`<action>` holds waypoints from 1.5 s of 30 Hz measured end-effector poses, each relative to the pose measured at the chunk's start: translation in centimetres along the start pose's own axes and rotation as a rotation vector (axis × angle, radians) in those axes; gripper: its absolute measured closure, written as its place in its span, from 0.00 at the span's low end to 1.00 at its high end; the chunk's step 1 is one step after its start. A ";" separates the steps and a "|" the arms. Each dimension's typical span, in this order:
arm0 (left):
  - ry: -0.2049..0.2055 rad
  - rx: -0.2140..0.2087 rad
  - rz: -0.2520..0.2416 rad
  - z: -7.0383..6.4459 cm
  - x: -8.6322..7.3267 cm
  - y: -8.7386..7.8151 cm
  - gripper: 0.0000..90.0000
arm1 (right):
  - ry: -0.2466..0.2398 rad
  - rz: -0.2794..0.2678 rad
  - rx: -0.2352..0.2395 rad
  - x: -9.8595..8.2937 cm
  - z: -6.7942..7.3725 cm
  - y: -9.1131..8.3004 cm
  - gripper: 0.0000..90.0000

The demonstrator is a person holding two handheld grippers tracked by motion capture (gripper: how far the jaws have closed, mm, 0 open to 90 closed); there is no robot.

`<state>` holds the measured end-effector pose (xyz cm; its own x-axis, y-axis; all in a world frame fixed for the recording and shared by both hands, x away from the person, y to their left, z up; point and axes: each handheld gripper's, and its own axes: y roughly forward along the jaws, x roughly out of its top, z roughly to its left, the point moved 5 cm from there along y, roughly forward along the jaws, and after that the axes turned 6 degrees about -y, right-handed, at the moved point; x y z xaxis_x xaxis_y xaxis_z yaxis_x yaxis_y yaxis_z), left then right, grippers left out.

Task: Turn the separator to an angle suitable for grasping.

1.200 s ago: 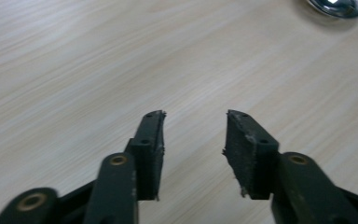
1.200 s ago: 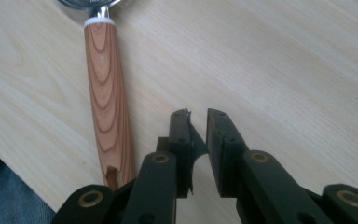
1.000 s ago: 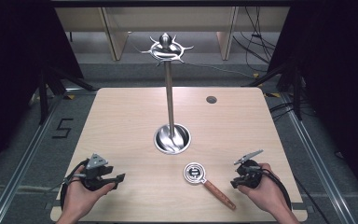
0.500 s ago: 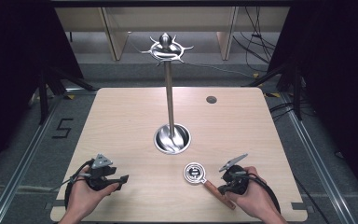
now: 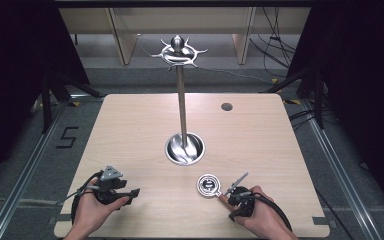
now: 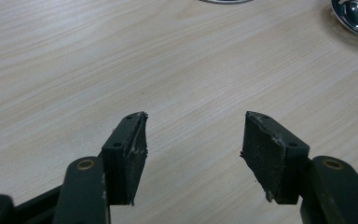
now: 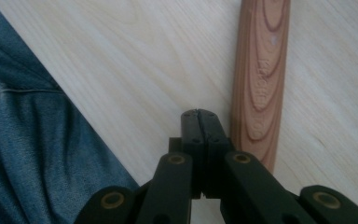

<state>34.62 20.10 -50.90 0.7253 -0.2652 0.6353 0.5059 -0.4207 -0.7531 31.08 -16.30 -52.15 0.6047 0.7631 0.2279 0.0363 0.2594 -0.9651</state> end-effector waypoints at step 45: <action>0.005 -0.014 0.007 0.2 0.0 -0.2 0.44 | 0.303 -0.034 -0.199 6.3 -12.2 -0.1 1.00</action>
<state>34.60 20.35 -50.85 0.7263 -0.2725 0.6311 0.4944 -0.4307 -0.7550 44.59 -18.71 -52.20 0.8076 0.5383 0.2407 0.1968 0.1388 -0.9706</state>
